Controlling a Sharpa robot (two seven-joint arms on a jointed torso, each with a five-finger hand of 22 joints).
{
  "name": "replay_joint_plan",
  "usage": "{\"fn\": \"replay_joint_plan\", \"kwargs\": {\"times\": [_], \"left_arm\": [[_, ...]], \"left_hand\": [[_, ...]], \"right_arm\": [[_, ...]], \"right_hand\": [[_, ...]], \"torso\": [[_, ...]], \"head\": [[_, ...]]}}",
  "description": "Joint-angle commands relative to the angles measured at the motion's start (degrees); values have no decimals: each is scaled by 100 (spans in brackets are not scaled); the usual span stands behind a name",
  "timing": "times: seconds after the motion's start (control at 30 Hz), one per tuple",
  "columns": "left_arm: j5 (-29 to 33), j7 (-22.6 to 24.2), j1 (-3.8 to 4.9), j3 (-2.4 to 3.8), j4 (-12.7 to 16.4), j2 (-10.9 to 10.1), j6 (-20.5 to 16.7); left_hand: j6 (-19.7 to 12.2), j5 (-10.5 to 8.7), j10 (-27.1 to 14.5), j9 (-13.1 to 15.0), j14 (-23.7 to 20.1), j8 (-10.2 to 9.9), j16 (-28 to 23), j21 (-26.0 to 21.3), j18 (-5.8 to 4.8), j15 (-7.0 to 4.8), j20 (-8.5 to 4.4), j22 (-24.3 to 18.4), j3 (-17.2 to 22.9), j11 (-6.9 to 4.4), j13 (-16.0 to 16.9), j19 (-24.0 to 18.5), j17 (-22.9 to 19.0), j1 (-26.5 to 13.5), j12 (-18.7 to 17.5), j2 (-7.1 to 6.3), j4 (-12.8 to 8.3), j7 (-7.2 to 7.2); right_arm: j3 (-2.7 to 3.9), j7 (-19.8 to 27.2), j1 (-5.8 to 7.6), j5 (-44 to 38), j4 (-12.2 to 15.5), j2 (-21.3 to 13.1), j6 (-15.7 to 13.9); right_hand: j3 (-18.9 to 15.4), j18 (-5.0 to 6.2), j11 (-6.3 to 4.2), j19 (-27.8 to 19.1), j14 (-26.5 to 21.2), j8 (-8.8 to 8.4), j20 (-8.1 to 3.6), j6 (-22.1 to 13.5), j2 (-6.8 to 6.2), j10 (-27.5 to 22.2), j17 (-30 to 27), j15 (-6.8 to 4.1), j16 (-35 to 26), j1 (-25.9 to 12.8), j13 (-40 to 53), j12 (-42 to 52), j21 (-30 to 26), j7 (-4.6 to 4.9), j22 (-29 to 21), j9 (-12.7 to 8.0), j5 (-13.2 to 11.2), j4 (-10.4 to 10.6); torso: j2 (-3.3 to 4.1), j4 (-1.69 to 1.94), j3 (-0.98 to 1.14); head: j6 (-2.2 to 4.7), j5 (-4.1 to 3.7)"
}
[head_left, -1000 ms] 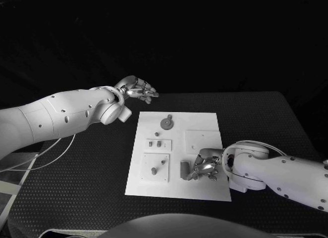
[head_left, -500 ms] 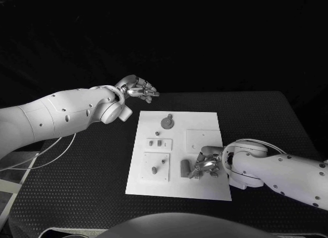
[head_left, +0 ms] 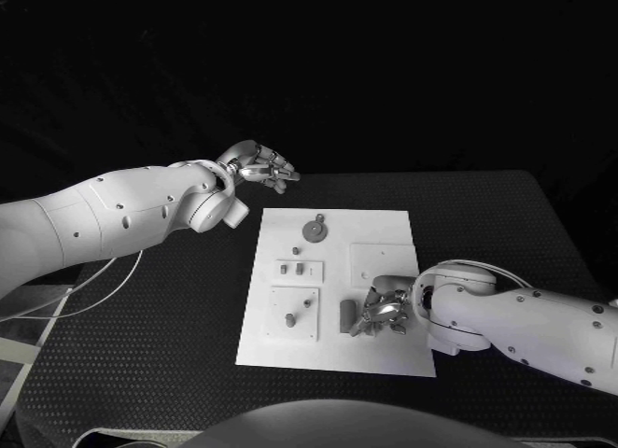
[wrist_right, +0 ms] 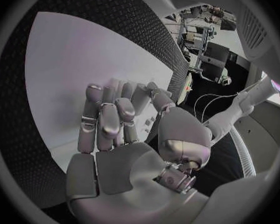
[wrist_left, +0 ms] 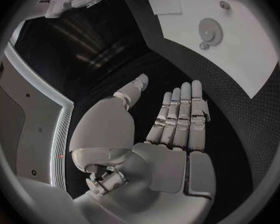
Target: Assemble the parts on the task board
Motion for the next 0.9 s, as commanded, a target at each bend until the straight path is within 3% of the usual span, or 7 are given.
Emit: {"fn": "replay_joint_plan", "kwargs": {"times": [0.03, 0.33, 0.63, 0.77, 0.9], "left_arm": [[18, 42, 5, 2, 19, 15, 60], [18, 42, 5, 2, 20, 5, 57], [18, 43, 5, 2, 23, -4, 54], [18, 38, 5, 2, 23, -7, 60], [18, 39, 5, 2, 22, -9, 56]], "left_hand": [[-24, -19, -25, -9, 54, 24, -32, 15, 110, -4, 9, -10, -17, -4, -8, -11, 15, -19, 28, -20, 52, 79], [-25, -19, -26, -11, 54, 24, -35, 15, 111, -5, 7, -10, -17, -5, -10, -11, 18, -17, 29, -19, 53, 78], [-25, -18, -26, -11, 55, 25, -37, 15, 112, -5, 6, -10, -16, -5, -11, -12, 20, -12, 30, -21, 50, 77], [-25, -18, -26, -12, 55, 25, -37, 15, 112, -6, 6, -10, -16, -5, -12, -11, 21, -11, 30, -20, 50, 77], [-25, -18, -26, -12, 56, 26, -38, 15, 112, -6, 6, -10, -15, -5, -13, -11, 22, -10, 31, -20, 50, 77]], "right_arm": [[2, 19, 3, -140, 21, -17, 253], [1, 69, 3, -109, 78, -83, 255], [3, 110, 3, -63, 148, -154, -13], [3, 58, 3, -161, 123, -127, -71], [2, 14, 3, -303, 85, -84, -104]], "right_hand": [[46, 53, 1, 20, -5, 18, -28, 27, -188, 39, -32, -39, 26, 238, -9, 10, 21, -13, 97, 18, 10, -57], [48, 53, 13, 19, -14, 4, -7, 22, -351, 32, -64, -27, 17, 331, -23, -5, 11, -3, 91, 36, 10, -36], [71, 53, 14, 41, 0, -6, 6, 35, -417, 49, -54, -24, 22, 231, -15, 7, -1, -3, 80, 52, 10, 89], [99, 53, 8, 56, 10, -17, 4, 43, -375, 50, -40, -30, 31, 89, -15, 7, -9, -8, 75, 63, 11, 257], [100, 53, 5, 56, 10, -25, 0, 46, -255, 51, -36, -34, 38, 3, -11, 11, -12, -11, 79, 71, 10, 341]], "torso": [[3, 8, -3], [0, 1, 2], [-1, -7, 5], [1, -4, 4], [1, -3, 2]], "head": [[-10, -11], [-10, 11], [-17, 24], [-13, 29], [-19, 23]]}}
